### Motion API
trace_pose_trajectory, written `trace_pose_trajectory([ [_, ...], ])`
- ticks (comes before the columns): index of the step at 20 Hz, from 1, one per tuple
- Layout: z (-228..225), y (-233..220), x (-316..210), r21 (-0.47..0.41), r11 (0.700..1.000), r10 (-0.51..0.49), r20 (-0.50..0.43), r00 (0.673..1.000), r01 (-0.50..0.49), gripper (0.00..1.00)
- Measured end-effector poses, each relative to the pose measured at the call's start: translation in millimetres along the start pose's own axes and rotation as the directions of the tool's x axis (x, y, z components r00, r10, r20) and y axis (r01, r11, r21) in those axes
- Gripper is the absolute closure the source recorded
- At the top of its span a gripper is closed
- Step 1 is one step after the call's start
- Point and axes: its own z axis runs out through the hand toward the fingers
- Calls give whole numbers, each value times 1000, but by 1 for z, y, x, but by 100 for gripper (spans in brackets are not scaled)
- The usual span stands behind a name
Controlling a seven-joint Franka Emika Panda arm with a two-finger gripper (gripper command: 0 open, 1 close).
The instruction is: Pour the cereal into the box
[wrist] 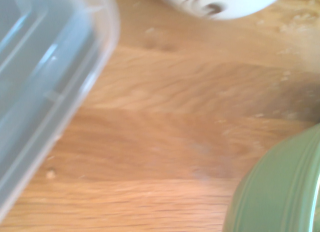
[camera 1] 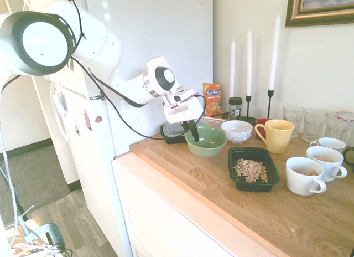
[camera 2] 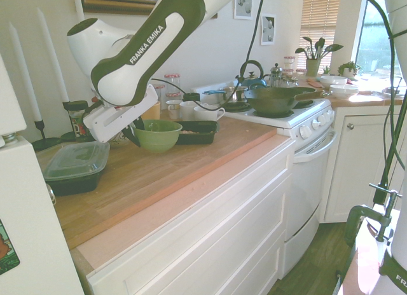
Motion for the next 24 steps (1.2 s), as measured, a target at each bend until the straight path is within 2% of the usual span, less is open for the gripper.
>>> trace_pose_trajectory([
  [9,30,-35,-22,-33,998,-60,-43,997,58,100],
  [10,30,-36,-22,-40,998,-59,-42,997,58,0],
  [24,25,-38,-29,-36,999,-29,4,1000,29,0],
])
